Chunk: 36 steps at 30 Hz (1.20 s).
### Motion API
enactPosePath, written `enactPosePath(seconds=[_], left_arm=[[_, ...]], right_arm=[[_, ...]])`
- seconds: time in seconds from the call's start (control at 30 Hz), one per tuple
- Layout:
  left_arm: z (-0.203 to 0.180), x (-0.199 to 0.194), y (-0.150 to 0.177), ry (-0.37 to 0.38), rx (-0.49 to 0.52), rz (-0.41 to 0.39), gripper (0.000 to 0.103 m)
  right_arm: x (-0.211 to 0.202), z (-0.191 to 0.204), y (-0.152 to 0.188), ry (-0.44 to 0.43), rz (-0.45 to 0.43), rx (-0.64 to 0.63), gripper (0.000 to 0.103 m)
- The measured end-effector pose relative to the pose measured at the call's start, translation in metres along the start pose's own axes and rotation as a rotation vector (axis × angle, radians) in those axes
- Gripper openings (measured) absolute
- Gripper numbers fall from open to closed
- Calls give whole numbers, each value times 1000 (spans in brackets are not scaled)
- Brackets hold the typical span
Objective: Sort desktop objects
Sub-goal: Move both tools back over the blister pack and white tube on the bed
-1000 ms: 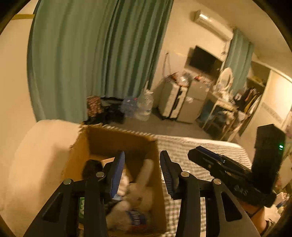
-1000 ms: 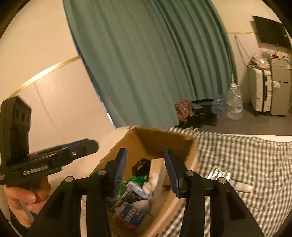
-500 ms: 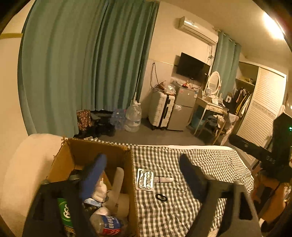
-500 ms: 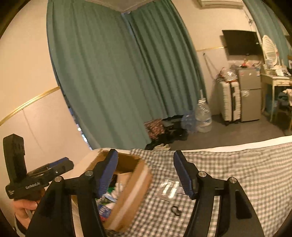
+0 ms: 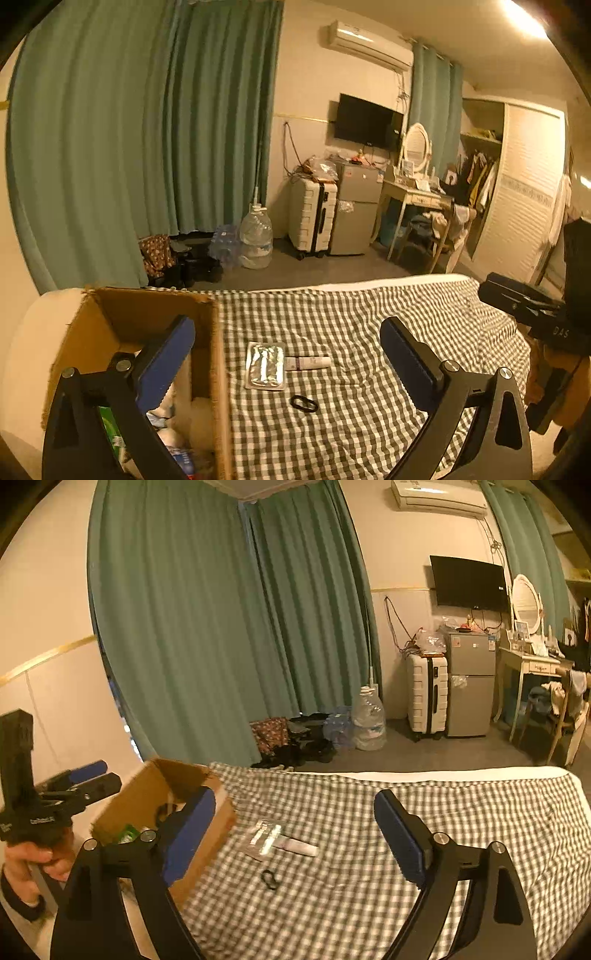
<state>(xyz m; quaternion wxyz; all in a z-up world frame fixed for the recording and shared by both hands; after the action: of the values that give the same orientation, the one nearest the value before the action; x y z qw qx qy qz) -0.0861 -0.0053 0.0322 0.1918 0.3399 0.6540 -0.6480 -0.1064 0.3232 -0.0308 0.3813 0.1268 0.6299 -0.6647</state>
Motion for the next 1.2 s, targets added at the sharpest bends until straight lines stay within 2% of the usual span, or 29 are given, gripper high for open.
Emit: enactPosePath(seconds=[0.13,0.3,0.57,0.7,0.8,0.93,1.07,1.17,1.2], left_arm=[[-21,33,5,-24,43,37,103],[-28,77,14,-54,68,112,103],[-39,127,26,-36,113,194,103],[-46,149,33,-61,129,227,100],[-43,169,36,-80,97,272,95],[-34,193,42,-130,55,321,95],[-26,214,45,-146,15,356,95],[-18,232,50,-162,-15,393,95],[-15,237,53,-176,-24,403,95]], right_arm=[[23,-18,8,-18,33,31,93],[67,-28,20,-57,115,5,93],[124,-32,25,38,228,-38,93],[146,-37,24,40,241,-82,93],[161,-43,28,44,248,-124,93],[183,-50,35,22,289,-161,93],[196,-54,42,35,250,-223,93],[217,-60,47,-56,288,-266,93],[223,-61,47,-54,299,-279,93]])
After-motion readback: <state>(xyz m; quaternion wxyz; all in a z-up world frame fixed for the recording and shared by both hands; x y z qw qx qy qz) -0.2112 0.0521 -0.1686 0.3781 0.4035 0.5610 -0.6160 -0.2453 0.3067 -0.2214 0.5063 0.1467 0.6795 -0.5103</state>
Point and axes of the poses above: each gripper's, at about its wrist camera, not at the fingertips, and x roughly the way its jaws point, z to its left, y to its underside, the point moved 1 cm from there along x, roughly the way its jaws point, and after that the axes turned 15 degrees about z, right-handed, at the moved point
